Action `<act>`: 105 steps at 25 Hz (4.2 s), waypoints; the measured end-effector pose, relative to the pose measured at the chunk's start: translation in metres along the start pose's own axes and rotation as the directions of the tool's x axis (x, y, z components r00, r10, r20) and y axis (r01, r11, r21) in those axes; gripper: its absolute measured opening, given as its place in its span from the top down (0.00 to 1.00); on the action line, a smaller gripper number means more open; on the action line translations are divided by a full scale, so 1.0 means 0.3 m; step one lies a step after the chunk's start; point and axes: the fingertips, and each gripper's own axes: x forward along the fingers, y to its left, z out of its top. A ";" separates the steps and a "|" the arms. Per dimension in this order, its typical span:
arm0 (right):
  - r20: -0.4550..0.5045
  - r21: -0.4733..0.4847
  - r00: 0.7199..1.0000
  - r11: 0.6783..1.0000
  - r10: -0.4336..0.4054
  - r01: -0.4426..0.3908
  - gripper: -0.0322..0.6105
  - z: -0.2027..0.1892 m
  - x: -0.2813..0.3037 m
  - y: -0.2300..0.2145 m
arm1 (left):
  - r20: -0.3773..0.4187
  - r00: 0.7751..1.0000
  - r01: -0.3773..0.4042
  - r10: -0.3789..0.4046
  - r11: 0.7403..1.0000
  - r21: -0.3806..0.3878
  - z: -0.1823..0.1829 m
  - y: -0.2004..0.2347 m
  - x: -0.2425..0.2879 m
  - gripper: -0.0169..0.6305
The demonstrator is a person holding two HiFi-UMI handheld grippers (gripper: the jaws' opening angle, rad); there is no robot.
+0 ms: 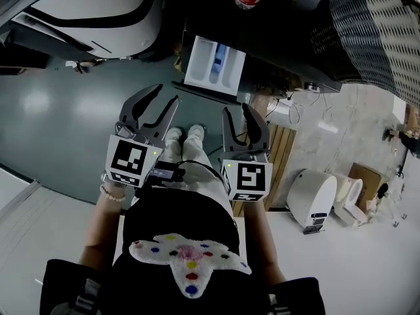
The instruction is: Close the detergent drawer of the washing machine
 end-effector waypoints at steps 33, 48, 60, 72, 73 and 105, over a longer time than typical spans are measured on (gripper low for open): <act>-0.214 0.106 0.966 0.980 -0.145 0.171 0.68 -0.479 0.164 -0.086 | -0.183 0.983 0.006 -0.009 1.000 -0.013 -0.420 0.063 0.205 0.71; -0.204 0.179 0.961 0.958 -0.186 0.223 0.73 -0.477 0.186 -0.097 | -0.152 0.988 -0.025 0.022 0.999 -0.019 -0.402 0.061 0.248 0.80; -0.215 0.147 0.957 0.963 -0.193 0.227 0.74 -0.477 0.187 -0.096 | -0.168 0.986 -0.024 0.020 1.000 -0.017 -0.403 0.062 0.247 0.80; -0.200 0.136 0.963 0.969 -0.179 0.208 0.74 -0.453 0.236 -0.126 | -0.165 0.986 -0.041 0.036 0.999 -0.026 -0.380 0.090 0.292 0.80; -0.199 0.136 0.964 0.969 -0.178 0.207 0.74 -0.450 0.242 -0.130 | -0.165 0.986 -0.045 0.040 0.999 -0.024 -0.376 0.094 0.298 0.80; -0.187 0.127 0.956 0.959 -0.226 0.252 0.71 -0.324 0.490 -0.284 | -0.112 0.981 -0.160 0.156 0.987 -0.029 -0.245 0.268 0.533 0.77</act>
